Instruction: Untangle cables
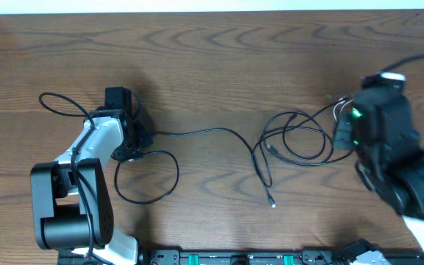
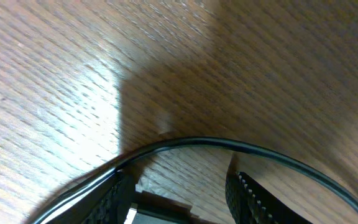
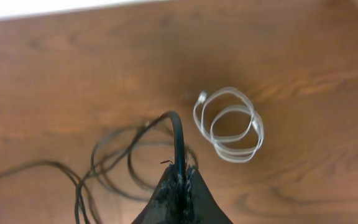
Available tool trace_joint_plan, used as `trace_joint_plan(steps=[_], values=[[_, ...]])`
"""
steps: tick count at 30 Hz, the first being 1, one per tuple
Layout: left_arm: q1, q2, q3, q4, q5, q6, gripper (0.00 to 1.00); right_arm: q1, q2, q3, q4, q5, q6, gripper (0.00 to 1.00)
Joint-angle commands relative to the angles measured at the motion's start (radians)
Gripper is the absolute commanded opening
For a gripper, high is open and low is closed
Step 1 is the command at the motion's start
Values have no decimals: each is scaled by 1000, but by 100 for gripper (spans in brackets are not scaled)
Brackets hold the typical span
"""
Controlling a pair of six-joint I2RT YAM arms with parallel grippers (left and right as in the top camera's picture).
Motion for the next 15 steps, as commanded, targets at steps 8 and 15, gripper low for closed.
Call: trace_joint_plan(steps=[8,15], values=[[4,11,2,-5,-39,-17,53,-4,327,4,-108,-86,26,2],[4,11,2,-4,-39,-20,54,-4,518,4,-114,-86,26,7]])
